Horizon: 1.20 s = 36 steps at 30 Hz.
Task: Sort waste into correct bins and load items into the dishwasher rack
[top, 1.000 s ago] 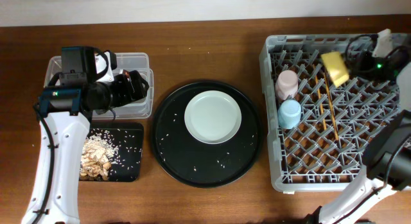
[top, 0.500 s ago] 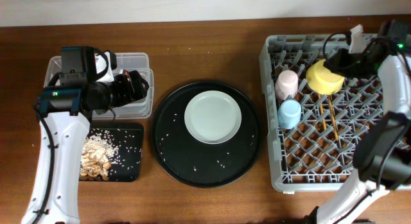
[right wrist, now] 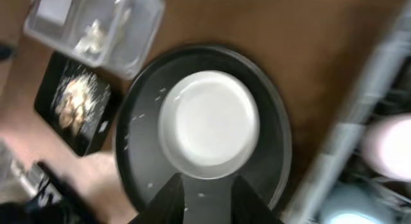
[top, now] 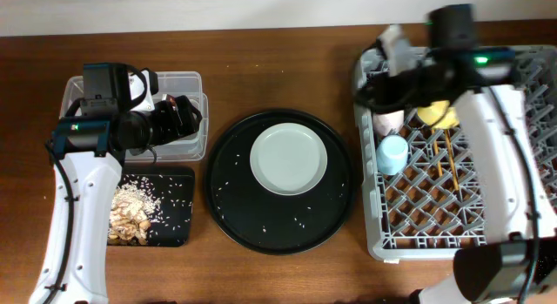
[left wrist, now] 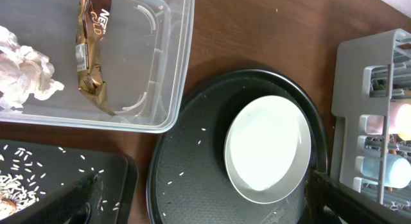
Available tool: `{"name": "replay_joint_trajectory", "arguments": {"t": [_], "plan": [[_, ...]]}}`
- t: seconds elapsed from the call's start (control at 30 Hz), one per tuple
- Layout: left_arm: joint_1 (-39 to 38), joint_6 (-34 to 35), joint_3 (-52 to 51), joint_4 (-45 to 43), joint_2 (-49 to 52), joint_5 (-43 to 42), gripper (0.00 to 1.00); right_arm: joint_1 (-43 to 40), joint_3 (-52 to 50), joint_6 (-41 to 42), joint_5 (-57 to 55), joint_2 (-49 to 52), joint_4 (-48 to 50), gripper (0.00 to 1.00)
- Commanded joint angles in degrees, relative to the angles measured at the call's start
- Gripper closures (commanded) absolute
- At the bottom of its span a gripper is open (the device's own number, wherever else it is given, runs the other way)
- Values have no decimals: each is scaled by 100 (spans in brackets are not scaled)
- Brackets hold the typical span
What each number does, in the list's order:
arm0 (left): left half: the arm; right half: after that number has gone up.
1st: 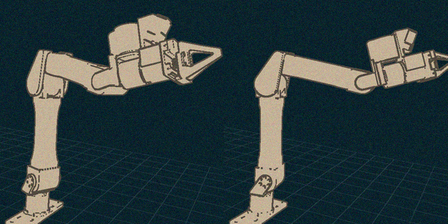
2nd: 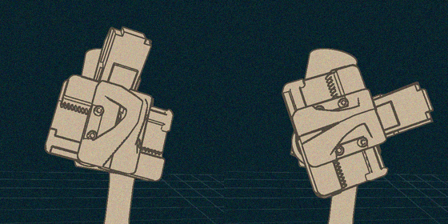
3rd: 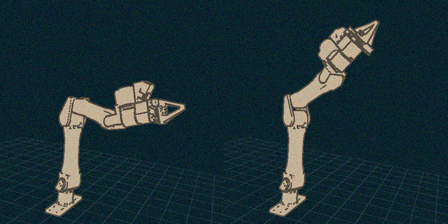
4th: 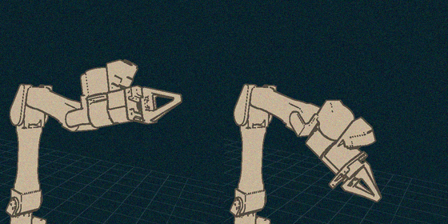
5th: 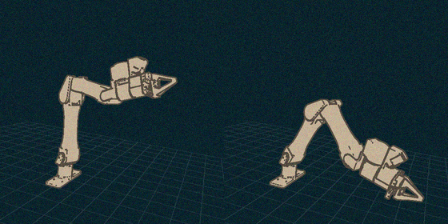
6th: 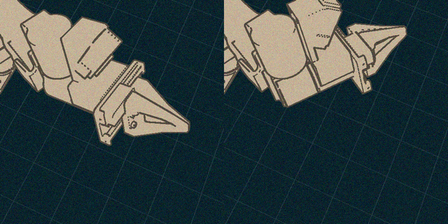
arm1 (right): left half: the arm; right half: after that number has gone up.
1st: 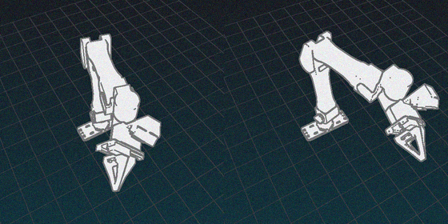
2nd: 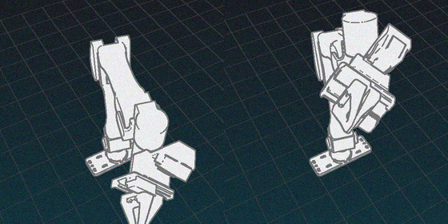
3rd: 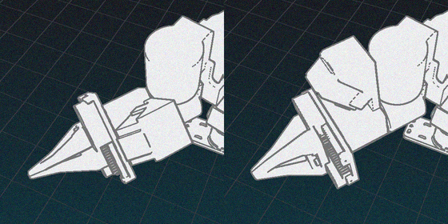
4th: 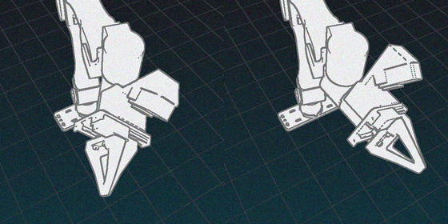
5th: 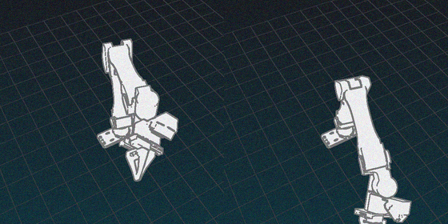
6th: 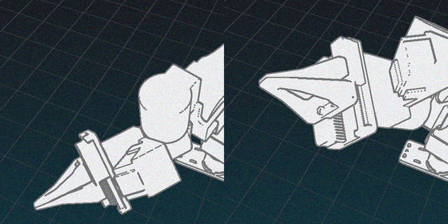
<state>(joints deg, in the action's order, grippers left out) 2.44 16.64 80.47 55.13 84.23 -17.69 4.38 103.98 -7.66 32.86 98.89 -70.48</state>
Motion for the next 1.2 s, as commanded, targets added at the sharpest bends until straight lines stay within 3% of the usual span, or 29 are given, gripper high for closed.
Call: {"name": "replay_joint_trajectory", "arguments": {"t": [0.0,0.17,0.33,0.43,0.87,1.17], "plan": [[20,-46,-28,7,28,15,1,704,-107,433,-243,153,-46,76],[20,-48,-28,7,28,13,1,1268,-256,1847,-2028,199,-2,72],[20,-48,-28,7,28,13,1,1416,-382,2157,-2280,210,-4,59],[20,-46,-28,7,28,13,1,1414,-761,2326,-2302,210,240,57],[20,-46,-28,7,28,15,1,1443,-3755,2319,-2345,210,4000,58],[20,-46,-28,7,28,13,1,1443,-4656,2319,-2422,212,5193,59]]}}
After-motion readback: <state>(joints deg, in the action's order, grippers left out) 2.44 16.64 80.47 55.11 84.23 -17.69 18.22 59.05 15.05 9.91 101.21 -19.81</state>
